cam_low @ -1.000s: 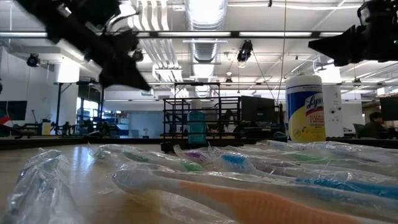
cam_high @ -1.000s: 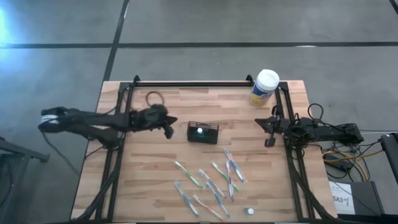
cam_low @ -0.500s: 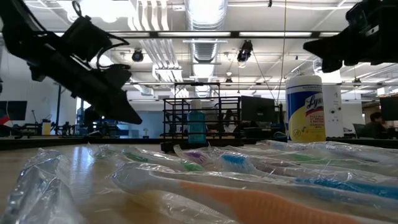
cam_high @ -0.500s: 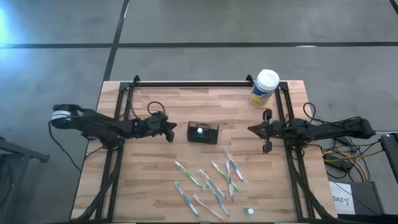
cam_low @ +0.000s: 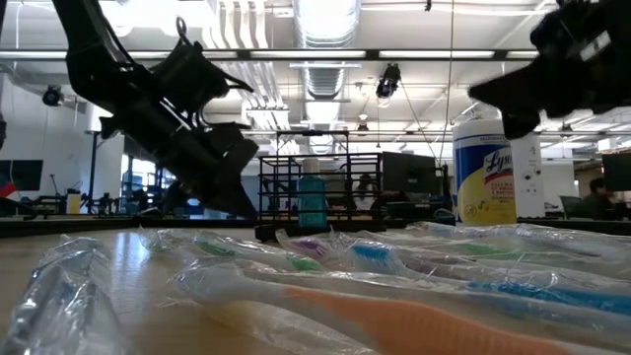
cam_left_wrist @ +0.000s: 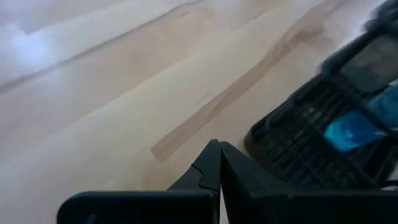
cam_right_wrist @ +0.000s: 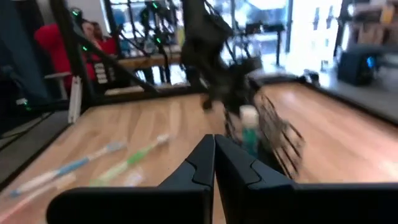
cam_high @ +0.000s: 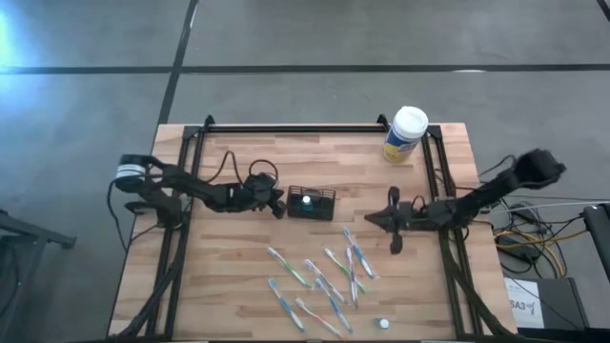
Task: Pick & Place toothbrushing station
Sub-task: Adjust the black mesh organizer
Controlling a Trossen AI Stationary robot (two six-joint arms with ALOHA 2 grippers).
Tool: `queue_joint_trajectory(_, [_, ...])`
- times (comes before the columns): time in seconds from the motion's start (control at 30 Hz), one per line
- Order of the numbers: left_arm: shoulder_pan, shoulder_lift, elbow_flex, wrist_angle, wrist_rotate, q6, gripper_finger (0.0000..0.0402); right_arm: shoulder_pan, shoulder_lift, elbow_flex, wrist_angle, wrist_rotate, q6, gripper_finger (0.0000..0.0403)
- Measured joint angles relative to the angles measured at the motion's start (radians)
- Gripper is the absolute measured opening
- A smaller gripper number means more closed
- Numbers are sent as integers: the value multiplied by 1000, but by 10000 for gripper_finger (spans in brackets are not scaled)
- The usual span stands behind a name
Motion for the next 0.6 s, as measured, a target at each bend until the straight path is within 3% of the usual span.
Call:
queue_joint_trajectory(0.3, [0, 4, 0, 7, -3, -19, 3, -3, 389, 315, -87, -46, -19, 8])
queue_joint_trajectory(0.43, [0, 3, 0, 6, -3, -8, 3, -4, 531, 384, -87, -89, 42, 8])
queue_joint_trajectory(0.6, [-3, 2, -1, 4, 6, -19, 3, -41, 665, 443, -87, -69, 81, 8])
